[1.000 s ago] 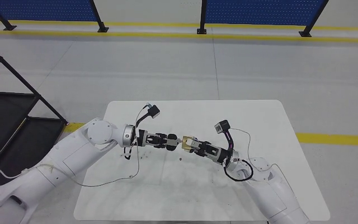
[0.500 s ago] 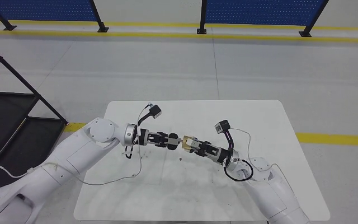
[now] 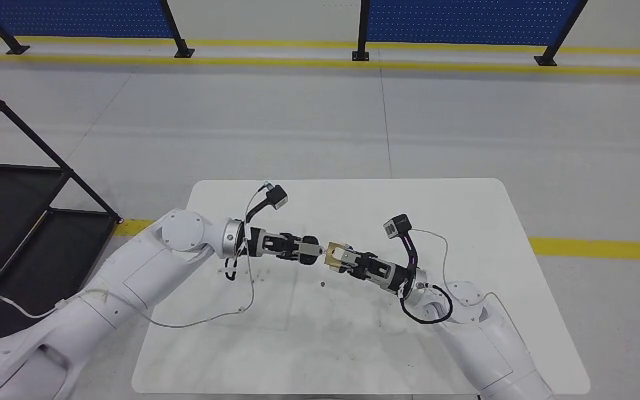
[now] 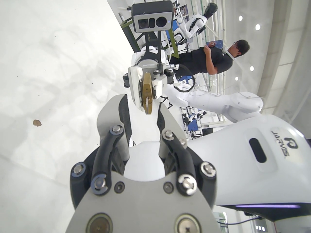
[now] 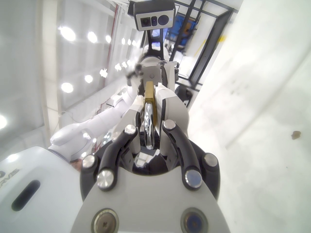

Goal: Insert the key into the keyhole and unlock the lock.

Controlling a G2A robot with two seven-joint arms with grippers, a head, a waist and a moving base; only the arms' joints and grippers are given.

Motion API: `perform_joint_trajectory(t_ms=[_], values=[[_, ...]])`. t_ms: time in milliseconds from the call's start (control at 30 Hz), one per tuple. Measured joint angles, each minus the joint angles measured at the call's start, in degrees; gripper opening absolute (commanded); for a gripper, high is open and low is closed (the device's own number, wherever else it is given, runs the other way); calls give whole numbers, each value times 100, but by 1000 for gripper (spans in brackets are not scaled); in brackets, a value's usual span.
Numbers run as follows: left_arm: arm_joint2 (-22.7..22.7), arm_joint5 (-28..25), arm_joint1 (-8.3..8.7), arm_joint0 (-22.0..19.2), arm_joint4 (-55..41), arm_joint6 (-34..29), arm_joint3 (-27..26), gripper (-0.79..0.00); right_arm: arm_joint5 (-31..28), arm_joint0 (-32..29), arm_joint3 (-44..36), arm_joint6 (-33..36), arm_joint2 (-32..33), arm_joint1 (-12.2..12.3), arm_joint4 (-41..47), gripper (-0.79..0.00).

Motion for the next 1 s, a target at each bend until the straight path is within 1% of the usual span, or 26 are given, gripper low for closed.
perform_joint_trajectory(t_ms=[267, 333, 400, 433, 567, 1000], values=[[-90, -44, -118, -7, 29, -118, 69, -588, 0, 0, 0, 0, 0, 0, 0, -785], [-108, -24, -145, -5, 56, -158, 70, -628, 0, 0, 0, 0, 0, 0, 0, -785], [-124, -8, -165, 1, 97, -184, 61, -714, 0, 0, 0, 0, 0, 0, 0, -785], [-135, 1, -177, 11, 123, -197, 53, -785, 0, 0, 0, 0, 0, 0, 0, -785], [-192, 16, -202, 54, 254, -203, 43, -785, 0, 0, 0, 0, 0, 0, 0, -785], [-458, -279, -246, 236, 806, -116, -58, -785, 0, 0, 0, 0, 0, 0, 0, -785]])
